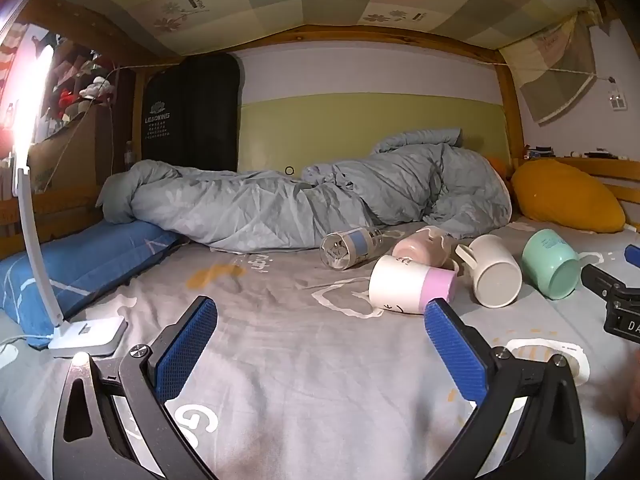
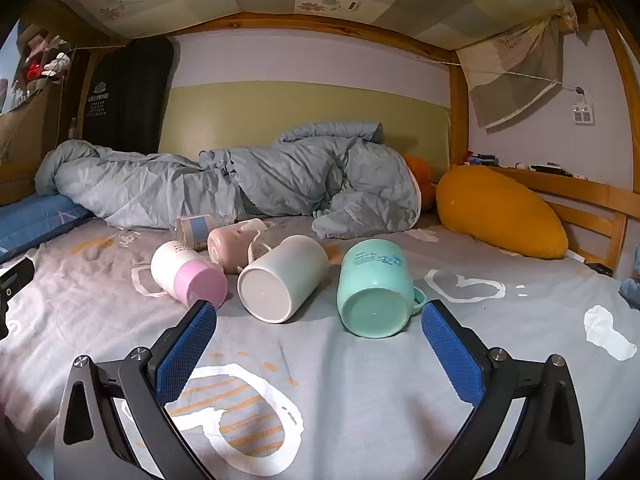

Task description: Flip cup upright

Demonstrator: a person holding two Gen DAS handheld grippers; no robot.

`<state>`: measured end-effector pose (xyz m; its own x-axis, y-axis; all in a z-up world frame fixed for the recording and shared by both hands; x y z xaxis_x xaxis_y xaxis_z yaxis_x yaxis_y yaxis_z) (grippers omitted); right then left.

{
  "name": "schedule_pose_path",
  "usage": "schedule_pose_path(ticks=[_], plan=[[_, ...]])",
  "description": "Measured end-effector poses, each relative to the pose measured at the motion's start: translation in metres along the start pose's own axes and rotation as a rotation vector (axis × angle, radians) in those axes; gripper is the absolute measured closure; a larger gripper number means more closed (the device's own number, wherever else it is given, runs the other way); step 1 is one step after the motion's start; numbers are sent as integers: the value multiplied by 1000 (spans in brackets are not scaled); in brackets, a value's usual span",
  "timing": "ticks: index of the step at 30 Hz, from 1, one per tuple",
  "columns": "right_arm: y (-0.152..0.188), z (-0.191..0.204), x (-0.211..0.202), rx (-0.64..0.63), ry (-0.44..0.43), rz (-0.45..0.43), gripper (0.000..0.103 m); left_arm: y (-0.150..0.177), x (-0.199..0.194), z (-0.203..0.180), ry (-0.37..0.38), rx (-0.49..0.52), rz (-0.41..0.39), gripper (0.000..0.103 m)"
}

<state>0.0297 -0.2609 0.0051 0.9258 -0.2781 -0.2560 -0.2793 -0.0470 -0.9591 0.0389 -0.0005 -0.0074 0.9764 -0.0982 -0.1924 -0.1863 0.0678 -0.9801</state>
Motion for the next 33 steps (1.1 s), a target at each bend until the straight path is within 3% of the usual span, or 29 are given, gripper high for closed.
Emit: schedule_pose_path(ticks=[33], plan=[[1, 3, 6, -7, 0, 22, 0, 5, 0, 9, 8, -65, 23, 0]])
Point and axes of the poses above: each gripper's, at about its wrist camera, not at the fingertips, and x roughly the way its jaws point, z to its left, y to its underside, the point moved 4 cm from there along x, roughly the way its jaws point, and after that the axes turned 6 degrees about y, right-handed, at the moved point
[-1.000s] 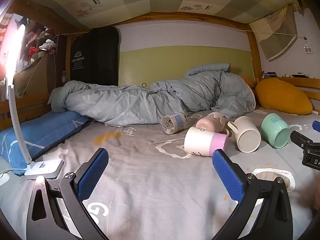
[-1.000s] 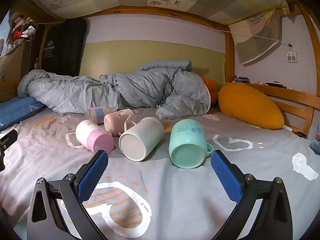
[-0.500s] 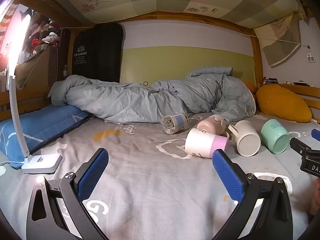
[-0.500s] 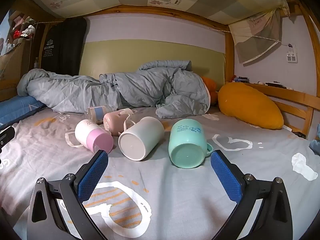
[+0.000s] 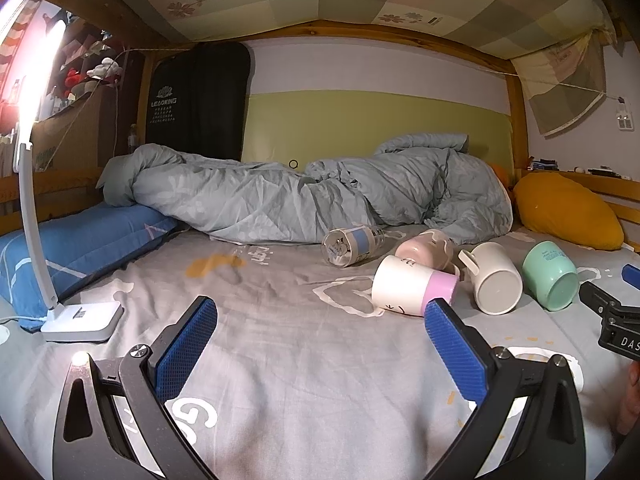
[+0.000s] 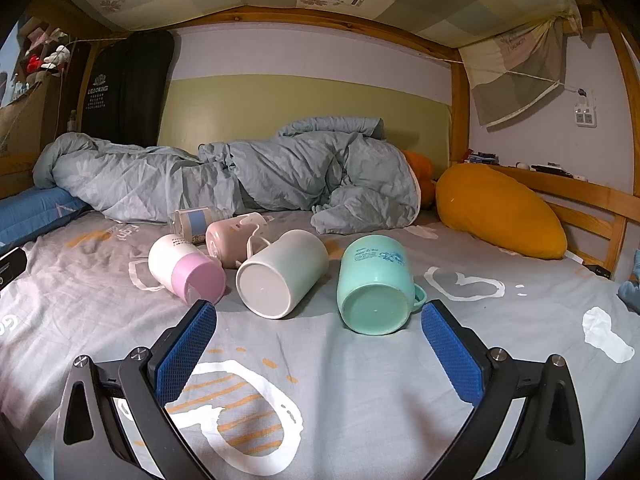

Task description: Flip cup upright

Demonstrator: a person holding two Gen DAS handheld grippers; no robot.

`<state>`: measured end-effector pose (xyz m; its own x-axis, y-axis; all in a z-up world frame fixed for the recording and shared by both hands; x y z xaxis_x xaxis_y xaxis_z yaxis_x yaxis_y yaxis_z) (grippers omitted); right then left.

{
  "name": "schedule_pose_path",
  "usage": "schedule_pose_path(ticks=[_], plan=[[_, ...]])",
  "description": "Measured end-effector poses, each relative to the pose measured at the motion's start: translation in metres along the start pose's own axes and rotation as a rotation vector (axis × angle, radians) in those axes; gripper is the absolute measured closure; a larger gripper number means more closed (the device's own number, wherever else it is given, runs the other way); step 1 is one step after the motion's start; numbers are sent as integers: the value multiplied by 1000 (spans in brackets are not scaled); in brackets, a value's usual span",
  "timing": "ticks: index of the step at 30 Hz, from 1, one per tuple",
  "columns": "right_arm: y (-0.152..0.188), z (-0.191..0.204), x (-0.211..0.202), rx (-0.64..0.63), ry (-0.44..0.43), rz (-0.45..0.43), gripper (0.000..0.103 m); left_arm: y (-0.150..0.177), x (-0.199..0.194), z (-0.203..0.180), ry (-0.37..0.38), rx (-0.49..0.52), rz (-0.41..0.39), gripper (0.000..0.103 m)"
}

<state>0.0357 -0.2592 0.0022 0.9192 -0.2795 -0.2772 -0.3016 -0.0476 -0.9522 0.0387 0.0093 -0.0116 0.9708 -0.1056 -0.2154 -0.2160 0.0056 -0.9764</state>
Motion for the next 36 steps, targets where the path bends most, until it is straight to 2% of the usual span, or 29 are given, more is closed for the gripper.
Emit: schedule_pose_path(ticks=[36], plan=[[1, 1, 4, 1, 2, 8, 0, 4, 2, 4, 4, -29, 7, 0]])
Point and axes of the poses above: each gripper's, at about its wrist camera, not at the fingertips, and x roughly the way its jaws point, z to its left, y to its underside, the point moved 4 cm from there along x, roughly the way its jaws point, and after that the axes turned 6 degrees about y, right-handed, at the moved point
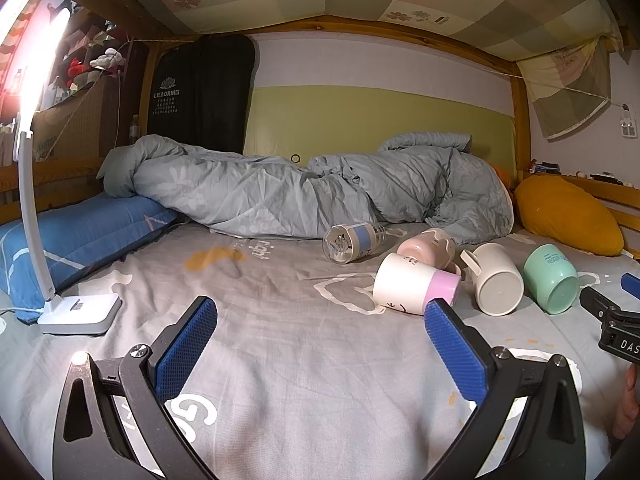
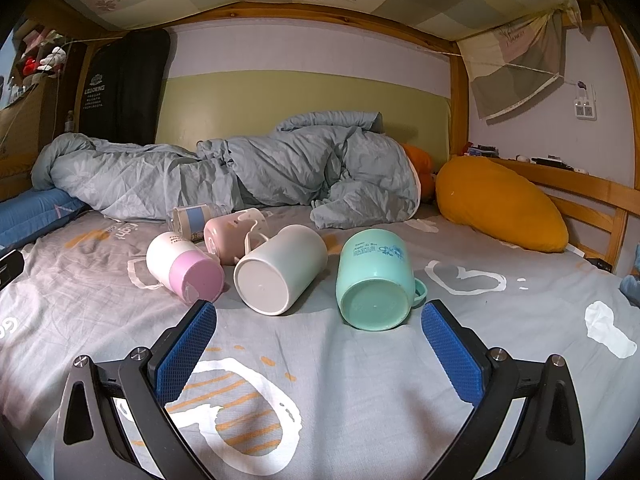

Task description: Flip cup upright

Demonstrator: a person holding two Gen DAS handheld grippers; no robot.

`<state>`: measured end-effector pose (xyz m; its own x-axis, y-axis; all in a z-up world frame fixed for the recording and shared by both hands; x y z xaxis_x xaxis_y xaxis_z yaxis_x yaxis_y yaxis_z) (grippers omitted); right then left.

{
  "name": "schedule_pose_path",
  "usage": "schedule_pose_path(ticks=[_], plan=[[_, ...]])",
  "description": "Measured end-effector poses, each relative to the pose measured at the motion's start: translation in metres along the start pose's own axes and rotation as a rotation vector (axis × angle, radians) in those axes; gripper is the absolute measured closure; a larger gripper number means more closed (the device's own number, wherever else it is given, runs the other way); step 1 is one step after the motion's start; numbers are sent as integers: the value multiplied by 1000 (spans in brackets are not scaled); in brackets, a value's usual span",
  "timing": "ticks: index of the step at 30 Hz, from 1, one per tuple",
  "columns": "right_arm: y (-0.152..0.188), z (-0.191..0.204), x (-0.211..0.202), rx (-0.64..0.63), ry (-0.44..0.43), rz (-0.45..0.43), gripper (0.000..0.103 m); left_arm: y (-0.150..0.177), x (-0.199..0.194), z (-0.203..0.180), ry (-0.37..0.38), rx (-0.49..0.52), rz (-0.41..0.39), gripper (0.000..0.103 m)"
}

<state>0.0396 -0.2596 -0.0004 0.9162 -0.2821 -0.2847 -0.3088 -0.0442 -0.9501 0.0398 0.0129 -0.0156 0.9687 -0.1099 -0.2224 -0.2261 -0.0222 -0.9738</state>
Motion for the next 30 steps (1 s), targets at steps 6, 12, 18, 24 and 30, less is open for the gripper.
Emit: schedule_pose_path(ticks=[6, 12, 18, 24, 30], plan=[[6, -3, 3, 3, 2, 5, 0, 2, 1, 1, 0, -6, 4, 0], [5, -2, 3, 4, 2, 6, 0, 1, 1, 2, 0, -8, 5, 0], [8, -1, 3, 5, 1, 11, 0, 1, 1, 2, 1, -9, 6, 0], [8, -1, 4, 6, 2, 14, 0, 0, 1, 2, 1, -12, 9, 0], [7, -1, 5, 6, 3, 15, 0, 0, 1, 2, 1, -12, 10, 0]])
Point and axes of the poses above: each gripper's, at about its wrist camera, not at the fingertips, and x roughly the way its jaws point, z to its left, y to its underside, the point moved 4 cm from there along x, roughly the way its jaws point, and after that the axes turned 6 degrees about y, right-handed, at the moved point
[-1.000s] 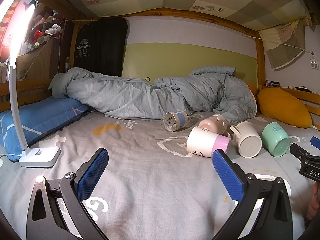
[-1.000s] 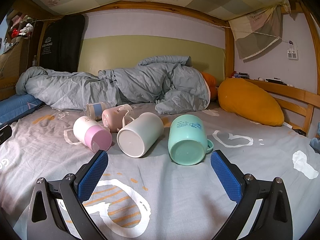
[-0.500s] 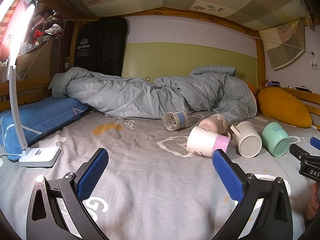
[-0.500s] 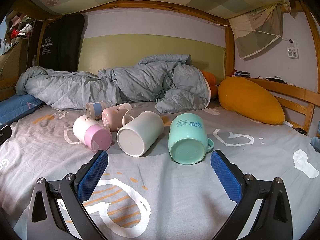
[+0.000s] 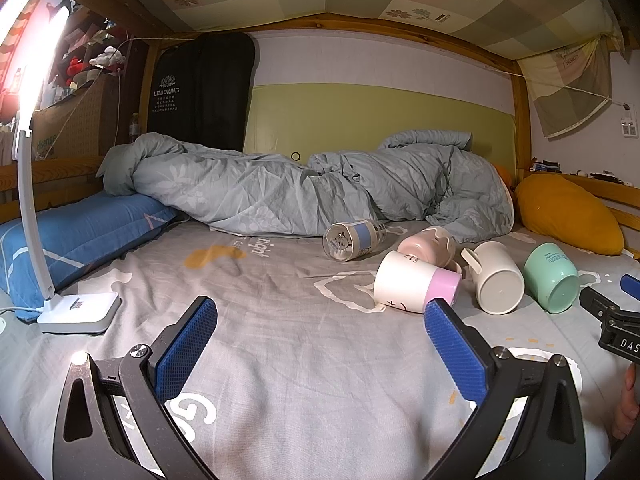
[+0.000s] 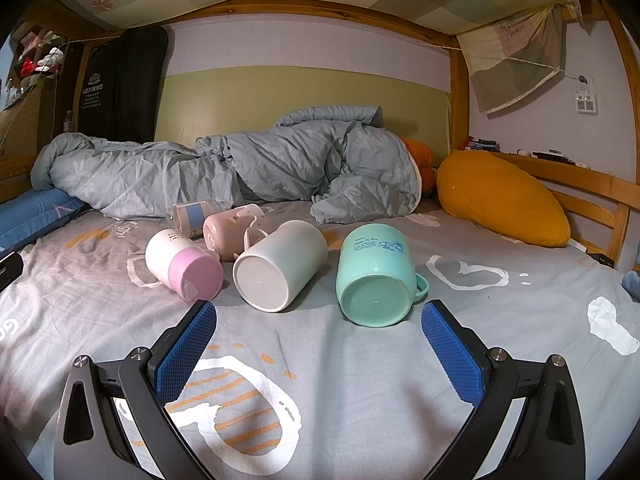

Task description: Flip cup upright

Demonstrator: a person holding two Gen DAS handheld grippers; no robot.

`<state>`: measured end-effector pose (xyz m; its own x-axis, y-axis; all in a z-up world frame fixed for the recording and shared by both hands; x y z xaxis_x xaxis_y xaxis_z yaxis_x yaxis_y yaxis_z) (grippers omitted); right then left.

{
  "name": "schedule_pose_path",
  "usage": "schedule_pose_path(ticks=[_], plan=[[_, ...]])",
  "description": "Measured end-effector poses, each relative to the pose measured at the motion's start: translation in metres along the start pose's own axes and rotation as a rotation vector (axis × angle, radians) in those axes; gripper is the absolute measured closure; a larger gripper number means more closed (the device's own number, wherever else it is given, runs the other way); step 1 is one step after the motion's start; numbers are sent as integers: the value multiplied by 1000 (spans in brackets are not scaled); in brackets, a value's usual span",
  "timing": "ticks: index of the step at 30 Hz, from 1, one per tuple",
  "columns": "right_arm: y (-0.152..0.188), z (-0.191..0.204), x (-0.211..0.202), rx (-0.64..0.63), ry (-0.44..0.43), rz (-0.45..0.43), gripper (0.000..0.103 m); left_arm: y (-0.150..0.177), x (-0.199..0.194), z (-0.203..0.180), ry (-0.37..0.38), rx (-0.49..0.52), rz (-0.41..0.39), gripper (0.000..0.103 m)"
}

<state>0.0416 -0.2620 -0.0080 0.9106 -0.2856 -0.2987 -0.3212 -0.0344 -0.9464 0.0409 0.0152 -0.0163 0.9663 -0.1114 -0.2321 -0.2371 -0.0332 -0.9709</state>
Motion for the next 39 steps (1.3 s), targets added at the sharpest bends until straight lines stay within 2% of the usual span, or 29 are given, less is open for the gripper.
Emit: schedule_pose_path(ticks=[39], plan=[[2, -1, 2, 5, 6, 11, 0, -1, 1, 0, 0, -2, 6, 0]])
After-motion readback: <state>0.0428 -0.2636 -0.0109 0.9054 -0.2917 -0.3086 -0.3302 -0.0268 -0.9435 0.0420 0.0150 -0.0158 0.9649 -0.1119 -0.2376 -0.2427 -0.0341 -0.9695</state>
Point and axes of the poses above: each gripper's, at about its wrist camera, not at the fingertips, and x roughly the way its jaws point, z to its left, y to its underside, the point moved 4 cm from there along x, roughly the way its jaws point, and after that the axes turned 6 degrees about y, right-handed, at the moved point
